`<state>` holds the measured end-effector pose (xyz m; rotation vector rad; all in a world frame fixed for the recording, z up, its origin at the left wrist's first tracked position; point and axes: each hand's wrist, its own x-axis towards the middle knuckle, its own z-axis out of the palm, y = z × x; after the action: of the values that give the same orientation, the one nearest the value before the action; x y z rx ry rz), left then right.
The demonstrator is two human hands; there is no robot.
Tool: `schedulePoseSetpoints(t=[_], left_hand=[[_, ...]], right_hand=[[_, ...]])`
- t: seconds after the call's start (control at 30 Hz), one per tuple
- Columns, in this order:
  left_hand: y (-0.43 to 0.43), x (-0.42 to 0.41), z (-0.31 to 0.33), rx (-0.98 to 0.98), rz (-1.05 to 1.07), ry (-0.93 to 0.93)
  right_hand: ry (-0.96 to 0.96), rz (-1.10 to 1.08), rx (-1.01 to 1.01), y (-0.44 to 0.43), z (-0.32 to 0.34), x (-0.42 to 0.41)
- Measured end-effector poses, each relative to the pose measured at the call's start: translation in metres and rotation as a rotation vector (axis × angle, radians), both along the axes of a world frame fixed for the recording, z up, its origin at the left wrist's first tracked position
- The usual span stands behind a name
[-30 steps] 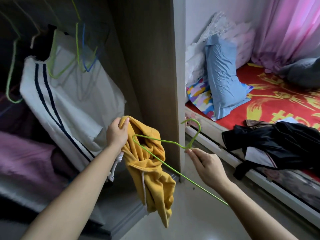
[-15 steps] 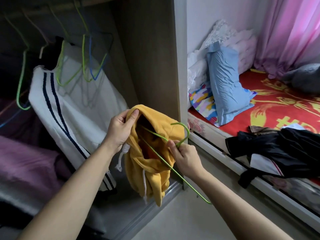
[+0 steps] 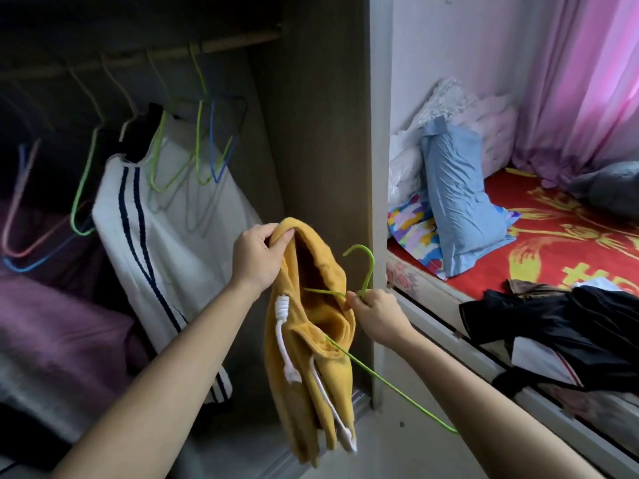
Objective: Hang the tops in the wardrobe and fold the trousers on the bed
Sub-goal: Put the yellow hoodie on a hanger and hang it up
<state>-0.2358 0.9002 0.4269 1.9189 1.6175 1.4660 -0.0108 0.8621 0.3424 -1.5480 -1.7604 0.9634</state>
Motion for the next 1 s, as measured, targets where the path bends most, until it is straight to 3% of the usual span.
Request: schedulePoseSetpoints(t=[0.13,0.23,0.3,0.4,0.5,0.67,0.83,0.93,1.0], left_hand=[[0.010,-0.012,-0.013,-0.138,0.038,-0.154],[0.006,0.002,-0.008,-0.185,-0.026,-0.196],[-0.001,0.015,-0.001,-0.184,-0.126,-0.188],[-0.009,0.027,0.011,-0.225,-0.244,-0.283],[-0.011,0.024,0.024,-0.235,-0.312,-0.369],[-0.012,0.021,0.051,-0.142,-0.324,-0.214],[-0.018,0.014,0.055,-0.480,-0.430,0.215],[-0.020,0.000,0.055,-0.570,-0.410,0.288],[-0.018,-0.008,0.054,-0.589,-0.379,0.226]], right_hand=[[0.220,0.116,0.122,0.003,0.015,0.014],[-0.140,0.273,-0.100,0.001,0.006,0.009],[-0.220,0.248,-0.147,-0.001,-0.005,0.001],[0.036,0.101,-0.041,0.002,0.001,-0.004],[0.354,-0.124,0.224,0.007,0.013,0.003],[0.361,-0.182,0.241,0.015,0.029,0.006],[0.519,-0.177,0.459,0.017,0.075,0.009],[0.524,-0.127,0.528,0.011,0.094,0.007],[0.523,-0.116,0.564,0.011,0.108,0.007]])
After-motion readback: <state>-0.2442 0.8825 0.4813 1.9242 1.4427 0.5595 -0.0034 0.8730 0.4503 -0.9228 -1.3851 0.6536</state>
